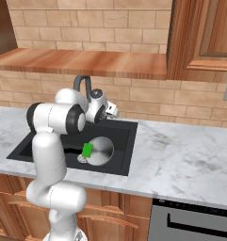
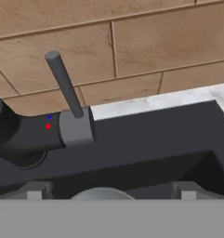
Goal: Pick the pan and sponge and place them into the sink. Then turn on the water.
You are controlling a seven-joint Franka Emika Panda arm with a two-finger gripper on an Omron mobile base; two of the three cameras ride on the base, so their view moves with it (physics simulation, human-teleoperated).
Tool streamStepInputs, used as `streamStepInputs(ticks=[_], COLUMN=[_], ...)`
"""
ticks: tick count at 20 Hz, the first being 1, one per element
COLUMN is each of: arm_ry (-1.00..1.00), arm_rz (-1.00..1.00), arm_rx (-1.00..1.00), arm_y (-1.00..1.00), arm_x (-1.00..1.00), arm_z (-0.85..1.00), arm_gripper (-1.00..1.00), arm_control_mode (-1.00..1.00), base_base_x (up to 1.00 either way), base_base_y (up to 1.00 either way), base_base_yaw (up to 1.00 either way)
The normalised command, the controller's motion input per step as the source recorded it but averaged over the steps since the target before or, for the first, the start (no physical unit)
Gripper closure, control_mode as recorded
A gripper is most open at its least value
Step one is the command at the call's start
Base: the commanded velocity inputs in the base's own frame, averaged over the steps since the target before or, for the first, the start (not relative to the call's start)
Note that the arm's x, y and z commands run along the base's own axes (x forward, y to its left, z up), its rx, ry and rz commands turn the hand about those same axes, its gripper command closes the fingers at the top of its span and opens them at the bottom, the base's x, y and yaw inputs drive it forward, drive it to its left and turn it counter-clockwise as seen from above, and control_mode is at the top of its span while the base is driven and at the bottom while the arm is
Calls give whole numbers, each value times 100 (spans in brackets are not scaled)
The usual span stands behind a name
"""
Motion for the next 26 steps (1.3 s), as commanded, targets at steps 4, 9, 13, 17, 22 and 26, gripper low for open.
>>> streamStepInputs(ticks=[4,9,13,17,22,26], arm_ry=[0,0,0,0,0,0], arm_rz=[0,0,0,0,0,1], arm_rx=[1,0,0,1,0,-2], arm_y=[6,0,0,4,3,0], arm_x=[21,25,22,22,22,18], arm_z=[0,0,0,0,-1,-27], arm_gripper=[-100,-100,-100,-100,-100,-100], arm_control_mode=[-100,-100,-100,-100,-100,-100], base_base_x=[0,0,0,0,0,0], base_base_y=[0,0,0,0,0,0], base_base_yaw=[0,0,0,0,0,0])
